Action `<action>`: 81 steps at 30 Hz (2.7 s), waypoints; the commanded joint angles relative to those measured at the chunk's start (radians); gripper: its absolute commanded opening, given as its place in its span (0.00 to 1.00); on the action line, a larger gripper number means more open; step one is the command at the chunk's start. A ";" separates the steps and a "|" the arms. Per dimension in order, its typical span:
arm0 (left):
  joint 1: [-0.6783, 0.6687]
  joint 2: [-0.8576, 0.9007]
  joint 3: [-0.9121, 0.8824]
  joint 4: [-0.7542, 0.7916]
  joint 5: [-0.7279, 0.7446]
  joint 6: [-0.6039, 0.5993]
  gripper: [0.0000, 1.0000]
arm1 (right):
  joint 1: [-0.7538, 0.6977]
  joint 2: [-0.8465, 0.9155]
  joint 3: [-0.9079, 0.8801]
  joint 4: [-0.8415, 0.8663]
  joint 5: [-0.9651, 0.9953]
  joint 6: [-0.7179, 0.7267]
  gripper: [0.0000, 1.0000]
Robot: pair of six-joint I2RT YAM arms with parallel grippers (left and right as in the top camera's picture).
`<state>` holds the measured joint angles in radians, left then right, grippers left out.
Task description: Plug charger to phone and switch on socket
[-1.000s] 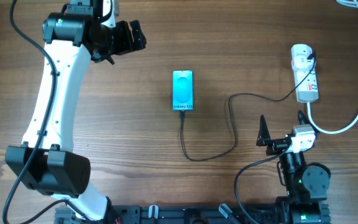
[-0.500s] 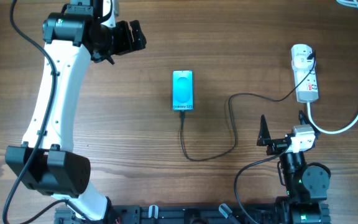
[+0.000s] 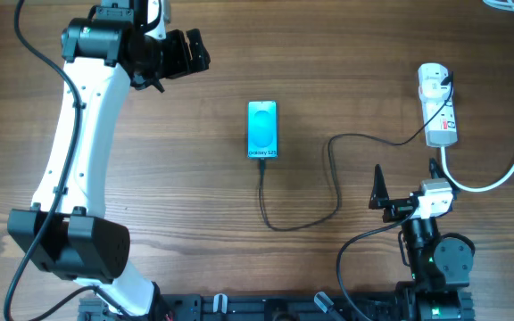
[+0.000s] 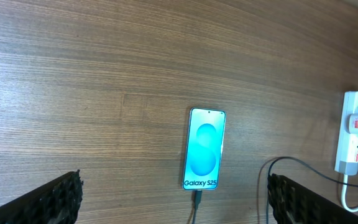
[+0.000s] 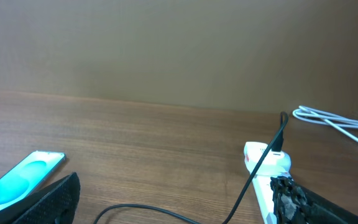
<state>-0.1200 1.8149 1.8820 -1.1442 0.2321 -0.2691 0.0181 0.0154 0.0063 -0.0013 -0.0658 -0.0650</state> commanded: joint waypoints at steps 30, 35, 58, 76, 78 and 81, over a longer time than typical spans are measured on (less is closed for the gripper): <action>-0.039 -0.899 -0.737 0.225 -0.333 0.000 1.00 | 0.005 -0.011 -0.001 0.001 0.009 0.015 1.00; -0.019 -1.299 -1.088 0.447 -0.278 0.004 1.00 | 0.005 -0.011 -0.001 0.001 0.009 0.016 1.00; 0.112 -1.721 -1.567 0.801 -0.227 0.030 1.00 | 0.005 -0.011 -0.001 0.001 0.009 0.016 1.00; 0.192 -1.812 -1.758 0.991 -0.161 0.105 1.00 | 0.005 -0.011 -0.001 0.001 0.009 0.015 1.00; 0.192 -1.812 -1.793 1.073 -0.161 0.105 1.00 | 0.005 -0.011 -0.001 0.001 0.009 0.015 1.00; 0.192 -1.812 -1.843 1.180 -0.161 0.105 1.00 | 0.005 -0.011 -0.001 0.001 0.009 0.015 1.00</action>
<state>0.0650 0.0139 0.0830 -0.0162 0.0555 -0.1841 0.0181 0.0135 0.0063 -0.0013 -0.0662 -0.0650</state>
